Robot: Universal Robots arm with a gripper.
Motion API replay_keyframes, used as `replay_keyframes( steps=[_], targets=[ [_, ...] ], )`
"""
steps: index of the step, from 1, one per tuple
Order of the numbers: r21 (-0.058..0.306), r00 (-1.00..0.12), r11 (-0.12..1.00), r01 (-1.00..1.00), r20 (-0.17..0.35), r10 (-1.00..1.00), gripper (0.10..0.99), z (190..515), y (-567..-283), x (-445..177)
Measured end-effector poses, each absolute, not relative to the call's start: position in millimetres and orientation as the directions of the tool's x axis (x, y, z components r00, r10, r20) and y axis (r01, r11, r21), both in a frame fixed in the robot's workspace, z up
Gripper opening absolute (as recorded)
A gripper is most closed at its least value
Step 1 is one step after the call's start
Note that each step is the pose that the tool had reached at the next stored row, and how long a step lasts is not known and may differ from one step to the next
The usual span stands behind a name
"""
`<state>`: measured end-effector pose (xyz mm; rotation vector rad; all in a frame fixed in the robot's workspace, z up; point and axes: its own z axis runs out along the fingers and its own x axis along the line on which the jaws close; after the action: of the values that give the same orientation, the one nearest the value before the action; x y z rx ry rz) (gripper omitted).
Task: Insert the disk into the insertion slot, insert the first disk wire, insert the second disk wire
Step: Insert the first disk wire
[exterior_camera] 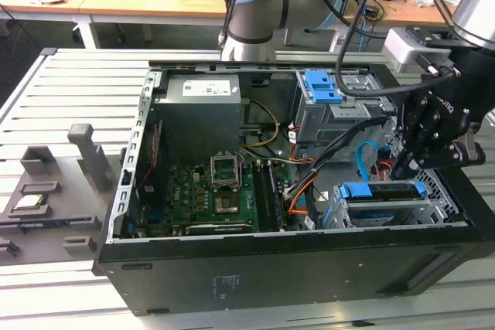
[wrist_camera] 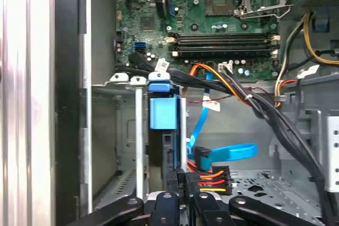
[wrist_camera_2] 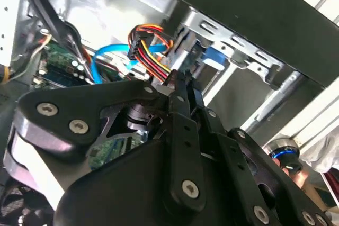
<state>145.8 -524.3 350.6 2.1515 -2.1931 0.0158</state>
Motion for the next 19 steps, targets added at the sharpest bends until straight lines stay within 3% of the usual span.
replay_keyframes(
  steps=[19],
  targets=[
    [0.041, -0.018, 0.02, -0.999, 0.057, -0.998, 0.169, 336.5, -526.3, 149.2]
  ],
)
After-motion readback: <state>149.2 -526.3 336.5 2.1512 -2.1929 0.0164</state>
